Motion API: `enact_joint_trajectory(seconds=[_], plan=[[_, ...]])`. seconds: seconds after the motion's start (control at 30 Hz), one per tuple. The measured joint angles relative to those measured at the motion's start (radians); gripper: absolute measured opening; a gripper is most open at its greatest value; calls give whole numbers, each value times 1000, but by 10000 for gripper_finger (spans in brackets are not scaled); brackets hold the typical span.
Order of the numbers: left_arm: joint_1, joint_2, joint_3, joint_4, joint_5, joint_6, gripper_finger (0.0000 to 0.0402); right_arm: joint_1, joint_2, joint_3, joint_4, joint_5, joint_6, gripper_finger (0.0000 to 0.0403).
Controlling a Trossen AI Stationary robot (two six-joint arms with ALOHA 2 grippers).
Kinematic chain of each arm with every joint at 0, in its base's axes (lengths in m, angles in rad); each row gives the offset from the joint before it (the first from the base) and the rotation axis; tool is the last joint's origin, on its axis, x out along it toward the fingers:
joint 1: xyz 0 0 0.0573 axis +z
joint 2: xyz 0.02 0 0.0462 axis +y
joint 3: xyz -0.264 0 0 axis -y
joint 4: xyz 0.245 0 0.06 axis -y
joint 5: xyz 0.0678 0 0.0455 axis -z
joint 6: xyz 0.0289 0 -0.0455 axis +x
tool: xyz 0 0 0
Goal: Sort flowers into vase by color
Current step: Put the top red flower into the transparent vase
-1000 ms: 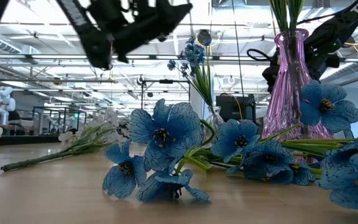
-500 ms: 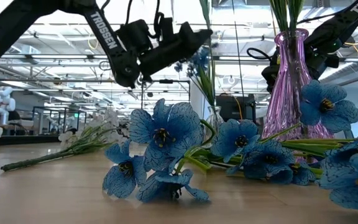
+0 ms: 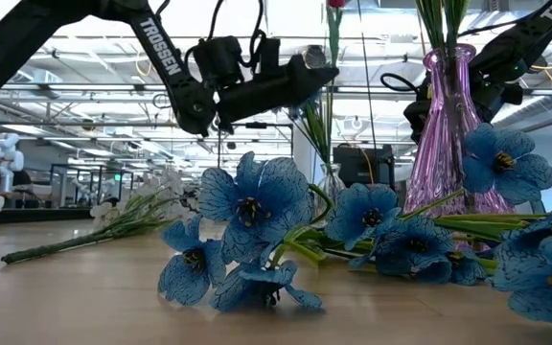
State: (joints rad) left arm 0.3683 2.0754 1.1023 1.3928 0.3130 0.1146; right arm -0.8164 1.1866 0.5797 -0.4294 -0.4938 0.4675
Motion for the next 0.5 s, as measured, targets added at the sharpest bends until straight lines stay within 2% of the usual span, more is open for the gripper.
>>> enact_joint_trajectory(seconds=[0.27,0.5], plan=[[0,0,-1,-68,0,-4,24,0,0,0,0,0,0,0],[25,-1,-1,-123,7,-138,26,0,0,0,0,-1,0,0]])
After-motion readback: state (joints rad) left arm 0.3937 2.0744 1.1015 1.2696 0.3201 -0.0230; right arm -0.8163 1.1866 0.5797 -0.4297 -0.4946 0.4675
